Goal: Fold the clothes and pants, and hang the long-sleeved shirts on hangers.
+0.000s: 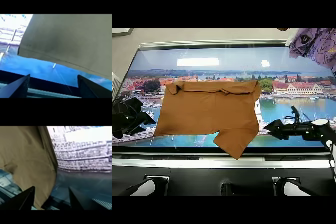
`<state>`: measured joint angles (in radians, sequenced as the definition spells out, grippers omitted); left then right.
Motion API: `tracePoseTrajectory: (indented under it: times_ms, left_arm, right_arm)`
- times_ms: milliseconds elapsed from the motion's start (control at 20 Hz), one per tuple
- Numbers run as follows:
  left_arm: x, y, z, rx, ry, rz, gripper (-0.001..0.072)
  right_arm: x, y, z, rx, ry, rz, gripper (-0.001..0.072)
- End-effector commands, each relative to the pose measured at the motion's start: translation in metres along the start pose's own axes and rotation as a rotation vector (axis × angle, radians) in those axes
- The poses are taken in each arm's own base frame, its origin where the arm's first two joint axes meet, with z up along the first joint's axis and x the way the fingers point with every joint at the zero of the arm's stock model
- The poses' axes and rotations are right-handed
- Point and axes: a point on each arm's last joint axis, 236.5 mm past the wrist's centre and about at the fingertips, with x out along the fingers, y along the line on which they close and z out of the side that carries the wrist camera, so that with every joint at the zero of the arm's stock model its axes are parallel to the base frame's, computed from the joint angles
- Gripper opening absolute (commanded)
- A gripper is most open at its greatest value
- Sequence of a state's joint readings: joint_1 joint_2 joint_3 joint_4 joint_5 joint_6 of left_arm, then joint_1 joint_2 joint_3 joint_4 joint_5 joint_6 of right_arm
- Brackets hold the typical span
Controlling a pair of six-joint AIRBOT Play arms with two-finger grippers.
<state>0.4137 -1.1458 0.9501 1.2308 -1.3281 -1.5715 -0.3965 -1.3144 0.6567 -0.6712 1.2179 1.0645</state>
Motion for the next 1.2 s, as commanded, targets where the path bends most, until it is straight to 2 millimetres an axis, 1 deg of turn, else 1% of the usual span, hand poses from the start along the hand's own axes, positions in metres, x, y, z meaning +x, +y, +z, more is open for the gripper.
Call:
tracePoseTrajectory:
  times_ms: [0,50,150,250,350,450,550,600,650,700,750,800,850,950,1000,1100,1150]
  left_arm:
    - [0.003,0.002,-0.003,-0.005,-0.003,0.001,0.0659]
    - [0.003,0.002,-0.003,-0.005,-0.003,0.001,0.0659]
    - [0.003,0.002,-0.003,-0.005,-0.003,0.0,0.0659]
    - [0.003,0.002,-0.003,-0.005,-0.003,-0.001,0.0659]
    - [0.003,-0.001,-0.003,-0.008,-0.002,-0.011,0.0658]
    - [0.003,-0.004,-0.004,-0.011,0.0,-0.023,0.0658]
    - [0.002,-0.005,-0.005,-0.012,0.005,-0.029,0.0659]
    - [0.002,-0.005,-0.01,-0.012,0.027,-0.028,0.066]
    - [0.002,-0.002,-0.016,-0.021,0.051,-0.02,0.0661]
    - [0.0,0.007,-0.02,-0.063,0.072,0.004,0.0661]
    - [-0.002,0.016,-0.021,-0.093,0.073,0.013,0.0661]
    - [-0.005,0.022,-0.017,-0.112,0.056,-0.008,0.0661]
    - [-0.01,0.026,-0.009,-0.109,0.022,-0.045,0.0661]
    - [-0.019,0.031,0.012,-0.064,-0.079,-0.15,0.0661]
    - [-0.022,0.036,0.02,-0.077,-0.122,-0.198,0.0661]
    - [-0.018,0.046,0.03,-0.154,-0.174,-0.268,0.0661]
    - [-0.01,0.049,0.029,-0.168,-0.171,-0.295,0.0661]
  right_arm:
    - [0.019,-0.008,0.0,0.013,-0.009,0.058,0.0486]
    - [0.022,-0.011,0.002,0.015,-0.011,0.064,0.0485]
    - [0.028,-0.008,0.009,0.027,-0.029,0.107,0.0484]
    - [0.032,-0.011,0.016,0.046,-0.051,0.119,0.0481]
    - [0.037,-0.013,0.018,0.047,-0.055,0.116,0.0478]
    - [0.052,-0.007,0.01,0.002,-0.022,0.088,0.0475]
    - [0.067,-0.005,0.0,0.0,0.019,0.039,0.0474]
    - [0.073,-0.004,-0.008,-0.004,0.047,0.023,0.0453]
    - [0.075,-0.002,-0.013,-0.007,0.07,0.021,0.034]
    - [0.075,0.0,-0.017,-0.009,0.082,0.027,0.0276]
    - [0.075,0.0,-0.015,-0.004,0.078,0.027,0.0168]
    - [0.074,-0.001,-0.013,-0.008,0.069,0.022,0.0088]
    - [0.074,-0.001,-0.009,-0.013,0.058,0.017,0.0042]
    - [0.07,0.006,-0.004,-0.041,0.05,0.027,0.003]
    - [0.068,0.01,-0.002,-0.06,0.045,0.033,0.003]
    - [0.062,0.02,0.001,-0.083,0.03,0.047,0.003]
    - [0.058,0.024,0.003,-0.099,0.013,0.045,0.003]
